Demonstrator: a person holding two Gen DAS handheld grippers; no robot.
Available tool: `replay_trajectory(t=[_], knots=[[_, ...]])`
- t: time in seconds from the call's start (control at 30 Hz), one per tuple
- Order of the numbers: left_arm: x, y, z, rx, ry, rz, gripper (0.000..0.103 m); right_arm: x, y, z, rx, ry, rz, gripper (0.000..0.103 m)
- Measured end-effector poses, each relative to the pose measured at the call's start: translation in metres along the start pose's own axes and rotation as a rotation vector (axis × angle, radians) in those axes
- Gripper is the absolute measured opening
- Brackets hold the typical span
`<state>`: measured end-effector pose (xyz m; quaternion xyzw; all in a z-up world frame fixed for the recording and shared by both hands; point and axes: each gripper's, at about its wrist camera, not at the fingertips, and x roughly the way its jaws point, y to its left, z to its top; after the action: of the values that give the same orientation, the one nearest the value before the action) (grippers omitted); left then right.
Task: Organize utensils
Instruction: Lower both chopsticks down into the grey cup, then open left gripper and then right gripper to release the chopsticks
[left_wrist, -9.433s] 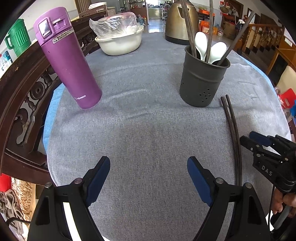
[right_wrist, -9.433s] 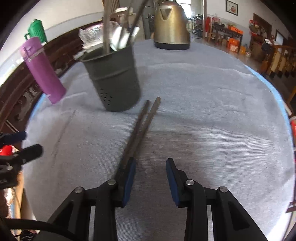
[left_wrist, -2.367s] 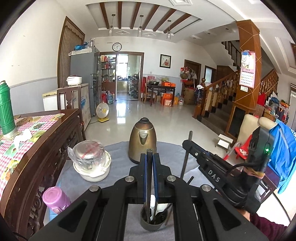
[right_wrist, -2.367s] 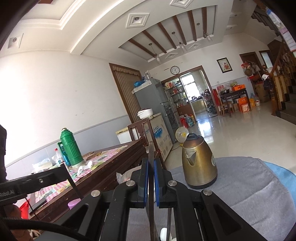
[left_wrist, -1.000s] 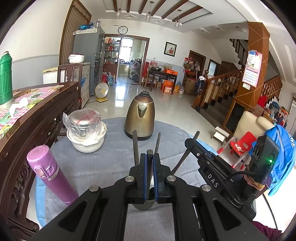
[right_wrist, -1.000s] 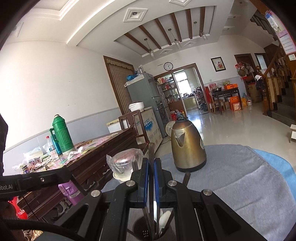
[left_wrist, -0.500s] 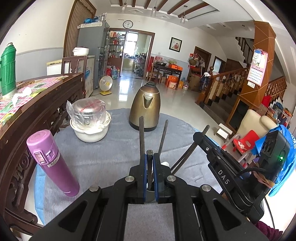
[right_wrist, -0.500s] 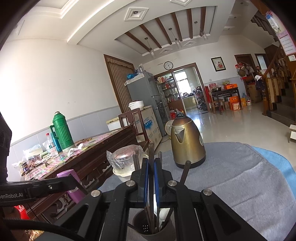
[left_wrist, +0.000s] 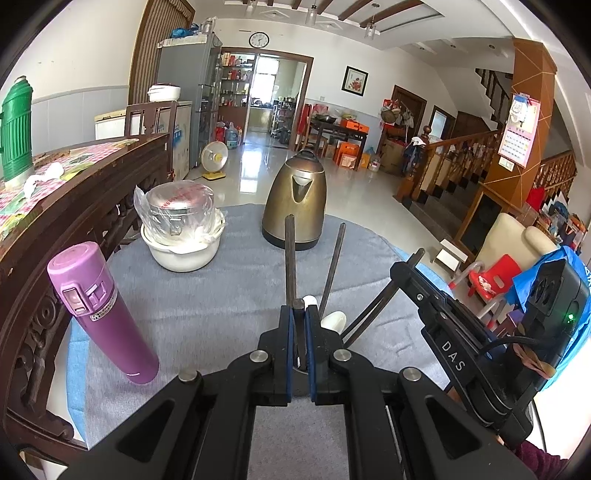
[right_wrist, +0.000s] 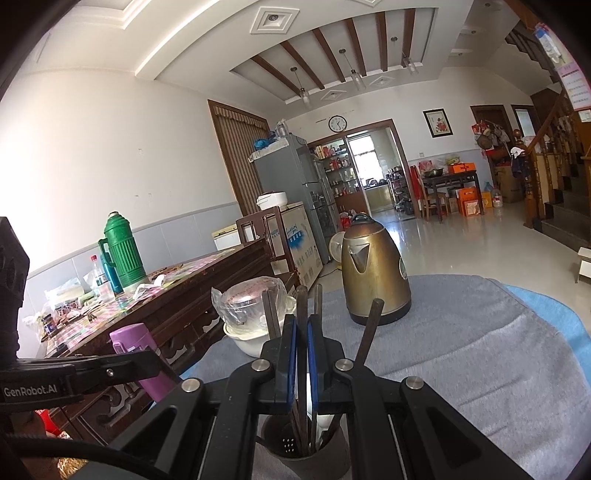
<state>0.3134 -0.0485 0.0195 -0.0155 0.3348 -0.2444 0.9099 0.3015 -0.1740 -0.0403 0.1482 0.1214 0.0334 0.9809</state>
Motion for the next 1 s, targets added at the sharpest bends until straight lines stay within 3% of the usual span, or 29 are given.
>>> replay_trajectory(t=[0.63,0.73,0.8,1.0], knots=[[0.001,0.01,-0.004,-0.022,0.022,-0.004,0.008,-0.008,-0.003,-0.003,0.005,0.011,0.013,0.007],[-0.001,0.013,-0.008,-0.021,0.024,0.002,0.023,-0.011,-0.004,-0.003,0.01,0.011,0.015,0.007],[-0.003,0.014,-0.011,-0.018,0.019,0.007,0.042,-0.011,-0.004,-0.002,0.011,0.016,0.023,0.007],[-0.005,0.017,-0.019,-0.016,0.032,0.016,0.052,-0.014,-0.003,-0.001,0.014,0.021,0.025,0.007]])
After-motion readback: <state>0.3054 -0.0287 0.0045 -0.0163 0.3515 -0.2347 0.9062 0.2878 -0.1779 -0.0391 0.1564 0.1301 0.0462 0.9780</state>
